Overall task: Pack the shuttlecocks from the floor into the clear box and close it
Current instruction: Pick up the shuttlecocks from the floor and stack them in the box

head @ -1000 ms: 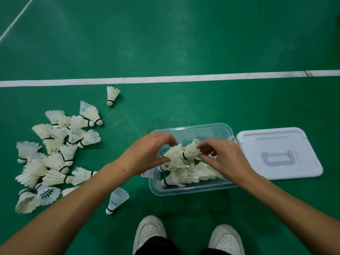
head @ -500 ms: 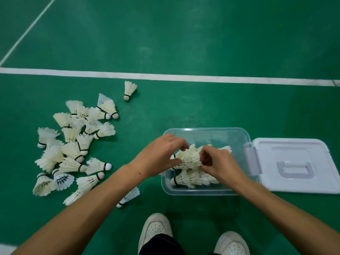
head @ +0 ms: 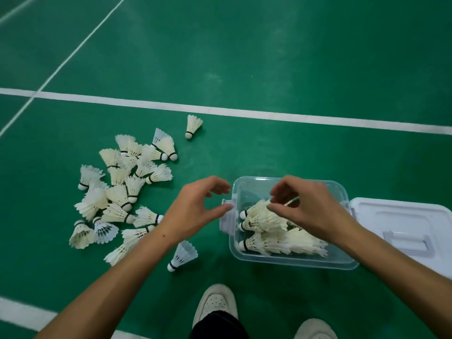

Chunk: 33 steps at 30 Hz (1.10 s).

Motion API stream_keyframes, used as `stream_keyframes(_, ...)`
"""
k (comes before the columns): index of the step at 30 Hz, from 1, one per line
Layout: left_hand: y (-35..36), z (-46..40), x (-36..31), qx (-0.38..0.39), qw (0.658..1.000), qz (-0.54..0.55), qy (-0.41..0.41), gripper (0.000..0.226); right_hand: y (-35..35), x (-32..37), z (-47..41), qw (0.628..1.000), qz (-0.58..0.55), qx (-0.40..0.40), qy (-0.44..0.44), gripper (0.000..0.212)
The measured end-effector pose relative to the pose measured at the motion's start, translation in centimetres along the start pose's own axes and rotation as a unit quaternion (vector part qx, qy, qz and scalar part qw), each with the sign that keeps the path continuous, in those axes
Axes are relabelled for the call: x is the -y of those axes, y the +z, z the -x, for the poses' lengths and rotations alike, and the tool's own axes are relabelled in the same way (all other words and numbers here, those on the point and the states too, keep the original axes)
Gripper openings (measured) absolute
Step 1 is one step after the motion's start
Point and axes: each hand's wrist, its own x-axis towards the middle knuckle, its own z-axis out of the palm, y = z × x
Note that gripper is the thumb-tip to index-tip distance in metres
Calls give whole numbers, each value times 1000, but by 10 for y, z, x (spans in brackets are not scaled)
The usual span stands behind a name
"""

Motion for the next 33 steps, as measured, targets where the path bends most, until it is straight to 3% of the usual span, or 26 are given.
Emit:
stream_keyframes(5,-39,49,41,-15,995,-42,-92,38,51,67,-27,992,10,58,-109,20)
stream_keyframes(10,-70,96,91,-50,977,-82,-190,37,121,107,-37,981,35,120,-146,24)
stream_keyframes(18,-60,145,136,-158,904,-130,-376,62,210,100,-28,966,153,198,-67,41)
stream_keyframes(24,-48,128,149,-163,886,-107,-421,59,227,84,-28,966,167,193,-36,36)
stream_keyframes(29,-51,104,161,-141,887,-99,-428,37,232,80,-27,969,168,178,-36,35)
stream_keyframes(33,-47,89,177,-103,893,-7,-438,23,231,83,-28,971,157,179,-32,39)
